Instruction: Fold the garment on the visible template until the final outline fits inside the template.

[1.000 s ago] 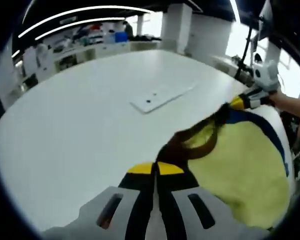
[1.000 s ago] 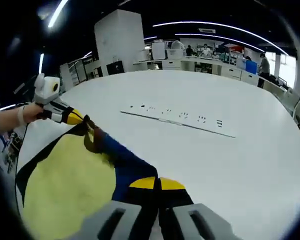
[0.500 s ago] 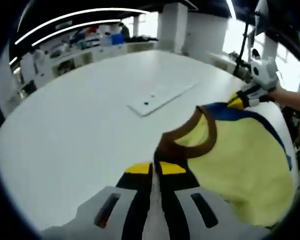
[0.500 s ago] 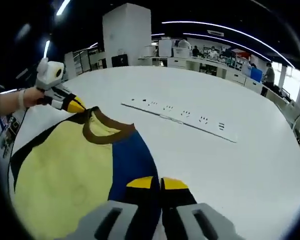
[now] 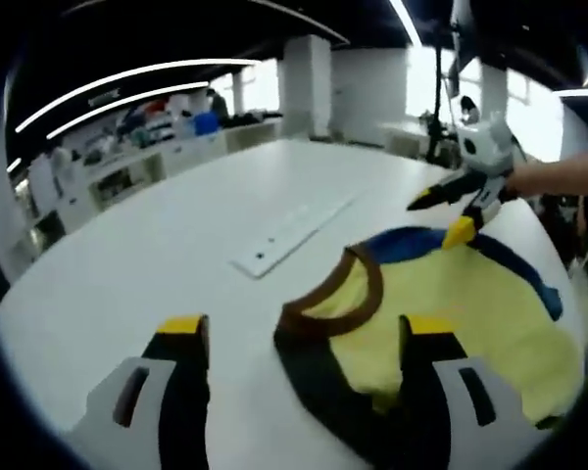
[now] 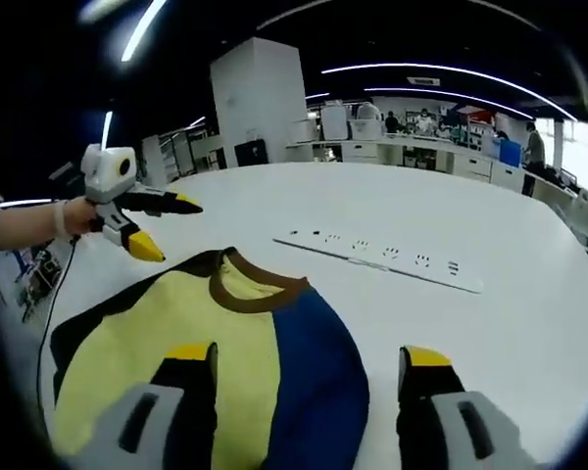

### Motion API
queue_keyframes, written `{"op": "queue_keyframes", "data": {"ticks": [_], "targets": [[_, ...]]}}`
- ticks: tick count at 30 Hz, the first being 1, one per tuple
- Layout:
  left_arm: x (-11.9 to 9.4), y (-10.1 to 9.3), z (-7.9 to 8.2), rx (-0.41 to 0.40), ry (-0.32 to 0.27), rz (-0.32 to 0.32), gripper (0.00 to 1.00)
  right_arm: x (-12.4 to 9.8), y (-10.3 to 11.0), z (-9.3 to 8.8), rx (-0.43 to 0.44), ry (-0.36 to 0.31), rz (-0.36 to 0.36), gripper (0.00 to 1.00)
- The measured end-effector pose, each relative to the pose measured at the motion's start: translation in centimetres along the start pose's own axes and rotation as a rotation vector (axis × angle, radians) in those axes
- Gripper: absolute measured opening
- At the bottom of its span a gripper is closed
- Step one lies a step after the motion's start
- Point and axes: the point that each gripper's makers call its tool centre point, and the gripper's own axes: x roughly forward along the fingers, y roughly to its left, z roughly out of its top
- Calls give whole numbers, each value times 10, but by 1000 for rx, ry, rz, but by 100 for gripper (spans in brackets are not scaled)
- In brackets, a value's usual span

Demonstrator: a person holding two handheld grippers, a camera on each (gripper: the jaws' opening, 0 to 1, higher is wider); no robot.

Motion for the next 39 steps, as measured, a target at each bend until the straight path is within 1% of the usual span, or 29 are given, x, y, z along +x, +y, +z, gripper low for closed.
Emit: {"op": "queue_keyframes", "data": {"ticks": [2,3,5,8,9,11,13,14,16,17,19,20,21,22,26,30,32,36,39], "targets": [[-4,-5,4,19,-13,-9,85,-3,5,1,5,-4,9,86],[-6,-7,7,11,-25,-15,88,-5,6,1,8,-1,9,89],[-9,-12,7,-21,-17,-29,93,-9,10,1,7,-2,13,94],[-17,-16,7,-5,-26,-32,95,-16,15,4,4,-9,17,98],[-19,-18,7,-16,-30,-40,97,-18,17,5,6,-13,20,100],[-25,-24,8,-29,-46,-53,98,-23,20,7,2,-17,23,100],[-32,-26,10,-34,-59,-47,98,-28,22,7,-2,-13,19,100],[-35,-29,12,-51,-70,-55,97,-31,23,8,-4,-19,17,100],[-41,-33,12,-68,-72,-62,90,-36,24,10,8,-24,14,100],[-45,-36,12,-65,-77,-66,89,-39,27,11,13,-29,15,100],[-50,-39,11,-68,-77,-62,93,-46,31,11,4,-29,10,100],[-54,-43,10,-74,-75,-69,93,-49,33,11,-1,-31,11,100],[-56,-44,10,-75,-76,-70,91,-54,36,11,0,-30,12,100],[-62,-48,9,-80,-80,-70,89,-56,38,11,1,-28,14,100],[-78,-60,4,-99,-90,-79,85,-70,45,10,-1,-38,9,100],[-95,-71,-3,-106,-89,-78,83,-86,56,1,4,-31,8,100],[-103,-76,-6,-122,-91,-77,82,-93,60,-3,-1,-28,4,99],[-116,-81,-10,-133,-95,-70,82,-106,67,-10,7,-28,-1,99],[-124,-83,-12,-139,-100,-65,82,-114,69,-13,18,-36,-9,98]]}}
